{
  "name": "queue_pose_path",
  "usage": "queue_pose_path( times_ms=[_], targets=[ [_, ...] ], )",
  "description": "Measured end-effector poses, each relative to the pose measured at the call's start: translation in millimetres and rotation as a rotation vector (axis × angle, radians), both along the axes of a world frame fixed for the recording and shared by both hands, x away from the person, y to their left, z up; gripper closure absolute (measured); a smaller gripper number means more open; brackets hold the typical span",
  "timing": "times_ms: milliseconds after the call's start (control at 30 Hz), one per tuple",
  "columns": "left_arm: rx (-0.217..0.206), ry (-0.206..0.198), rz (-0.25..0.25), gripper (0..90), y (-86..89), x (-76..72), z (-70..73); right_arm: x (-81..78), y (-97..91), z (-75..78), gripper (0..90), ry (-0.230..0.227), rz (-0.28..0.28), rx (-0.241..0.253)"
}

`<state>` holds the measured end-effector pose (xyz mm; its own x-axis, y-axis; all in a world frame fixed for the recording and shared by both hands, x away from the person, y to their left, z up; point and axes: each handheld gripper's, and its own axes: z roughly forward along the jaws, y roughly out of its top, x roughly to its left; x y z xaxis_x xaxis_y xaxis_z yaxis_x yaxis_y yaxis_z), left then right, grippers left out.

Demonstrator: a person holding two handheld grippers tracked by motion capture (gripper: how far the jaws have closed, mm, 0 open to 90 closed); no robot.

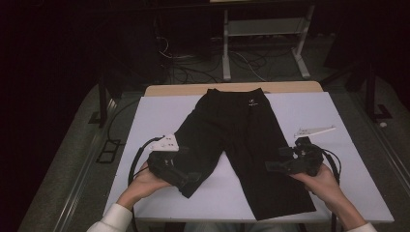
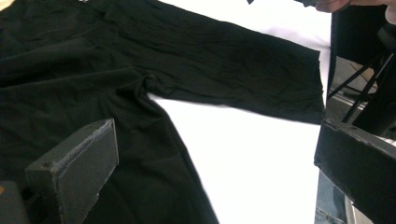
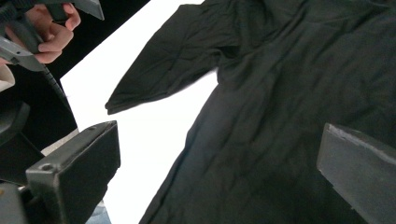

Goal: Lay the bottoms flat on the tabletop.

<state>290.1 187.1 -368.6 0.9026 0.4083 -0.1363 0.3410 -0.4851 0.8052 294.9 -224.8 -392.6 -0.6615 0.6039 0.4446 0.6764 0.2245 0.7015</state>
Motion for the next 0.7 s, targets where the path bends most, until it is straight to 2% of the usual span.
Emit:
queue_pose_path(
  times_ms=[167, 500, 700],
  targets=[
    [-0.009, 0.005, 0.042, 0.0, 13.6, 2.2, -3.5, 3.5, 26.1, 2.3, 0.0, 0.001, 0.055, 0.001],
    [-0.046, 0.011, 0.120, 0.0, 37.3, 7.6, -10.4, 9.1, 98.1, 2.5, 0.0, 0.002, 0.204, -0.017],
    [-0.070, 0.018, 0.152, 0.0, 47.4, 8.0, -17.3, 11.9, 125.5, -2.3, 2.0, 0.006, 0.259, -0.002]
  ],
)
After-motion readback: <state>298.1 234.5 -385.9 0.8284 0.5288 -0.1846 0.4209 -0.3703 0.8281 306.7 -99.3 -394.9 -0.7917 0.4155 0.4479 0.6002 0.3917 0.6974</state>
